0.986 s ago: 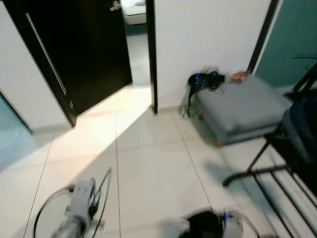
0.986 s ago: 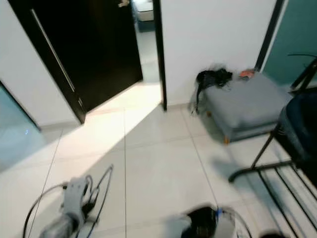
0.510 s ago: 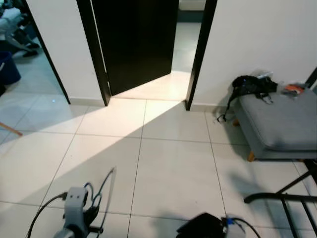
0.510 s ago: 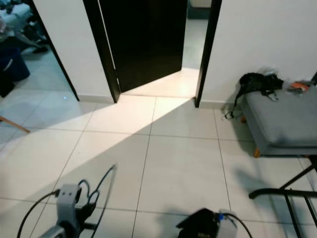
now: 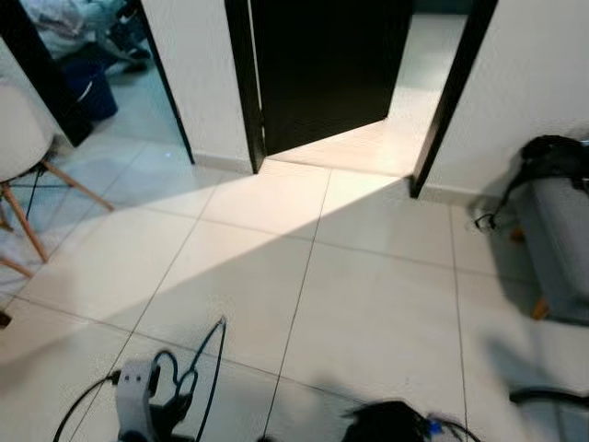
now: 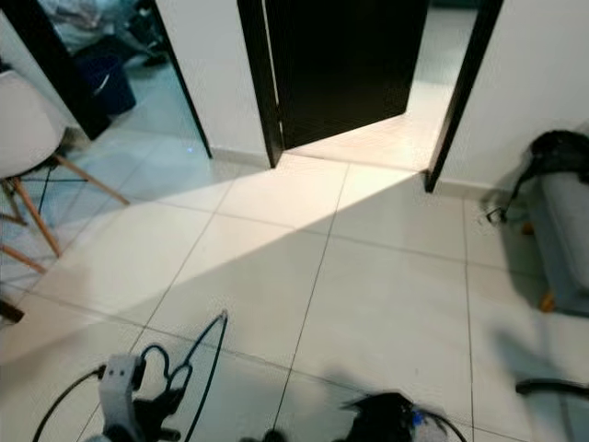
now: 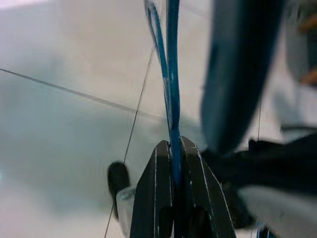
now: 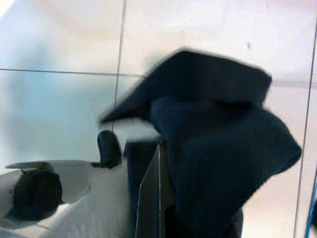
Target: Hang hanger
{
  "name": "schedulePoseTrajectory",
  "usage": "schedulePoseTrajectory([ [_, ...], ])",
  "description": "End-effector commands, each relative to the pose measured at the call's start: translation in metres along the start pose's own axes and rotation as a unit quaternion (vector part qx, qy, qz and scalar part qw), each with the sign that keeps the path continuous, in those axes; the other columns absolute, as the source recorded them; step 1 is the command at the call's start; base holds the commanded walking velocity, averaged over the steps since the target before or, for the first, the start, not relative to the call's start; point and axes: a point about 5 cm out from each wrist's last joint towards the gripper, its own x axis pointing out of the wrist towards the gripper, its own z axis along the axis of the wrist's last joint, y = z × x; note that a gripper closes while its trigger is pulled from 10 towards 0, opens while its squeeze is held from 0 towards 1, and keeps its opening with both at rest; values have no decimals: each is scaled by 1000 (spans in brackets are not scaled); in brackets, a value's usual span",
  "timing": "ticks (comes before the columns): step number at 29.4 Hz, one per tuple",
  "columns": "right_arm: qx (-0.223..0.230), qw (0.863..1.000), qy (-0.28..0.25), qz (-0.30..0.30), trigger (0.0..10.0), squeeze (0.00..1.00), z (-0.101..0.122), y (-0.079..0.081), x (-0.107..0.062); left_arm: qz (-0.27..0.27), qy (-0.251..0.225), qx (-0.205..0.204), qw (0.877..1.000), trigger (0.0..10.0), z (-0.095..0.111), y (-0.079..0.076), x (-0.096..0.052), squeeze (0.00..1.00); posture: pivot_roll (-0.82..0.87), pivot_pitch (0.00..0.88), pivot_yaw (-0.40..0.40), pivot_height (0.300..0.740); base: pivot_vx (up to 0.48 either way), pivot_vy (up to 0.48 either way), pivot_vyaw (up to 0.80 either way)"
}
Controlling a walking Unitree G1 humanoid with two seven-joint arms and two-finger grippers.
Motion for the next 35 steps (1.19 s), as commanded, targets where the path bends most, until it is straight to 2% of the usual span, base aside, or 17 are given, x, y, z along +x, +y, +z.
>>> schedulePoseTrajectory([
  [1,11,1000,2,-2,10000,0,-6,2,-3,3,21,-9,1000,10000,-11,0,-5,0,12,216,19,740,0,0,769],
  [11,2,1000,-6,7,10000,0,-1,6,0,5,17,7,1000,10000,-2,2,-4,0,8,225,15,740,0,0,769],
  [14,-5,1000,-4,22,10000,0,0,9,2,64,1,-2,998,10000,2,11,-4,0,8,224,8,740,339,0,758],
  [18,-6,1000,-3,26,10000,0,0,9,2,77,-3,-5,997,10000,4,13,-4,0,8,223,11,740,386,0,738],
  [19,-1,991,-129,24,10000,0,50,-35,-14,92,-16,12,996,10000,11,15,-2,0,2,218,33,740,480,0,0],
  [20,-1,983,-180,28,10000,0,73,-44,-22,91,-21,24,995,10000,15,14,0,0,2,218,33,740,480,0,0],
  [21,-1,983,-180,28,10000,0,73,-44,-22,91,-21,24,995,10000,15,14,0,0,2,218,33,740,480,0,0],
  [22,-8,972,-231,43,10000,0,103,-41,-27,89,-31,31,995,10000,24,13,5,0,-4,218,38,740,480,0,0],
  [24,-8,972,-231,43,10000,0,103,-41,-27,89,-31,31,995,10000,24,13,5,0,-4,218,38,740,480,0,0],
  [25,-19,960,-273,67,10000,0,135,-27,-28,83,-44,42,995,10000,36,12,12,0,-6,217,44,740,480,0,0],
  [26,-19,960,-273,67,10000,0,135,-27,-28,83,-44,42,995,10000,36,12,12,0,-6,217,44,740,480,0,0],
  [27,-39,947,-302,98,10000,0,163,-10,-30,80,-61,50,994,10000,51,10,20,0,-7,216,44,740,480,0,0],
  [28,-39,947,-302,98,10000,0,163,-10,-30,80,-61,50,994,10000,51,10,20,0,-7,216,44,740,480,0,0],
  [29,-62,936,-319,133,10000,0,187,7,-32,79,-80,54,992,10000,67,8,28,0,-9,209,48,740,480,0,0],
  [31,-96,929,-317,165,10000,0,203,22,-30,79,-98,56,990,10000,81,6,35,0,-6,203,46,740,480,0,0],
  [33,-96,929,-317,165,10000,0,203,22,-30,79,-98,56,990,10000,81,6,35,0,-6,203,46,740,480,0,0],
  [35,-145,920,-304,199,10000,0,220,41,-25,80,-128,59,987,10000,102,-1,42,0,3,197,42,740,480,0,-363],
])
